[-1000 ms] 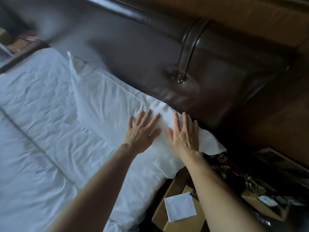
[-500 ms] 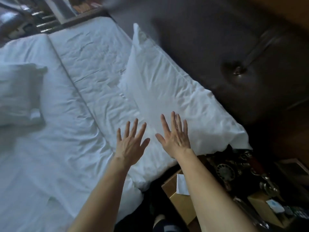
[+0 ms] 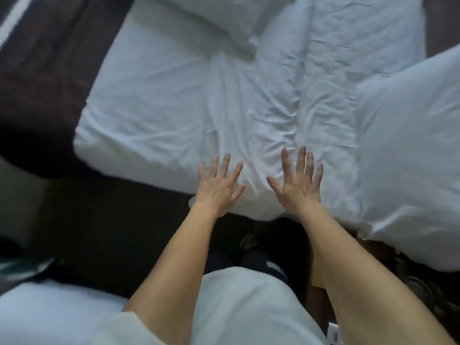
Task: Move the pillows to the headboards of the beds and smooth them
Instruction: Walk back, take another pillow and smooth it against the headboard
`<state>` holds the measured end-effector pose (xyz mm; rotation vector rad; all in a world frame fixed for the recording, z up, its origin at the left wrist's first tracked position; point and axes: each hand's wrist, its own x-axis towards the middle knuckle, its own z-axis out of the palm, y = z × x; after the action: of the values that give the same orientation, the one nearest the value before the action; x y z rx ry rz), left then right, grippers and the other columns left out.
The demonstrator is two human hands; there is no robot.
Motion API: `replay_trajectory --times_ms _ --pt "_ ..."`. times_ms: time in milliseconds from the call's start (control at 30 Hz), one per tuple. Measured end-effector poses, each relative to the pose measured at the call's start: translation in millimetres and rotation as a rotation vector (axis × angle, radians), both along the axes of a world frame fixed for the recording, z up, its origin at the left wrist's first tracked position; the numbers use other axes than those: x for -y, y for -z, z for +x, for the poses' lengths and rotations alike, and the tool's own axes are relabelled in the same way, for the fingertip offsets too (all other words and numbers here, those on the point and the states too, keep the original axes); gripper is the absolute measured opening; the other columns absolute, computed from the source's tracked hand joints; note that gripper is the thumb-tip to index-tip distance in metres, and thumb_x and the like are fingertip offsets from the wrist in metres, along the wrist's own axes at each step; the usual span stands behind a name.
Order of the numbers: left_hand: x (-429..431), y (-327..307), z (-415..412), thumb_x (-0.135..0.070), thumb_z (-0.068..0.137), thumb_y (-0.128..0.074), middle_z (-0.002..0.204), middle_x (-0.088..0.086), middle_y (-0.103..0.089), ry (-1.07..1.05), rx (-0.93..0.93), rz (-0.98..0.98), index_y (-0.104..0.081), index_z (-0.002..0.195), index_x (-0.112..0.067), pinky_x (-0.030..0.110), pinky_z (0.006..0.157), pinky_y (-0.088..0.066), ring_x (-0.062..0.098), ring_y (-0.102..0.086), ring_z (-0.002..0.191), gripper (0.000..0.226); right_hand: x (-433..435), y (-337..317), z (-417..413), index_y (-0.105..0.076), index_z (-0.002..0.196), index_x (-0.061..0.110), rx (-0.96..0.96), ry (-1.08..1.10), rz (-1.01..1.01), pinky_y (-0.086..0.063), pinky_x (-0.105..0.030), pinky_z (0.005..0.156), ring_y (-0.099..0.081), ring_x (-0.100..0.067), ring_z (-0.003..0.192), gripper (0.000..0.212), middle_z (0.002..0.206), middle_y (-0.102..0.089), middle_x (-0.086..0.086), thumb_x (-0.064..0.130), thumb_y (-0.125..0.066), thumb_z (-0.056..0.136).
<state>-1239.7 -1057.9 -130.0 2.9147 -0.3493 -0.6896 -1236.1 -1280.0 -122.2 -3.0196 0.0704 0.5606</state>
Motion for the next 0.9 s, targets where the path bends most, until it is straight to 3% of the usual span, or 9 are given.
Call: replay_trajectory --times_ms 400,633,900 --pt "-215 7 -161 -0.061 0.105 -0.017 0.169 0.005 0.022 -0.608 -0.019 -0.031 0.015 0.16 -0.032 0.066 0.122 0.004 0.036 0.016 0.156 0.07 -265 7 -74 0.024 0.158 0.035 -0.096 -0.521 -0.022 0.01 -0.061 0.123 0.025 -0.038 0.154 0.083 0.166 0.029 -0.017 0.076 -0.013 0.096" --pt "-280 14 -221 -0.066 0.103 -0.015 0.169 0.005 0.022 -0.943 -0.028 -0.037 0.013 0.161 -0.031 0.065 0.123 0.003 0.034 0.018 0.155 0.074 -365 -6 -92 0.024 0.158 0.036 -0.158 -0.773 -0.048 0.01 -0.061 0.123 0.03 -0.036 0.151 0.083 0.163 0.035 -0.014 0.077 -0.01 0.095" --pt "-345 29 -239 -0.074 0.096 -0.011 0.167 0.008 0.026 -1.178 -0.055 0.011 0.017 0.161 -0.026 0.063 0.12 0.007 0.032 0.027 0.149 0.085 -472 4 -66 0.022 0.159 0.037 -0.144 -0.987 -0.044 0.009 -0.063 0.123 0.028 -0.036 0.152 0.085 0.164 0.035 -0.013 0.08 -0.013 0.095"
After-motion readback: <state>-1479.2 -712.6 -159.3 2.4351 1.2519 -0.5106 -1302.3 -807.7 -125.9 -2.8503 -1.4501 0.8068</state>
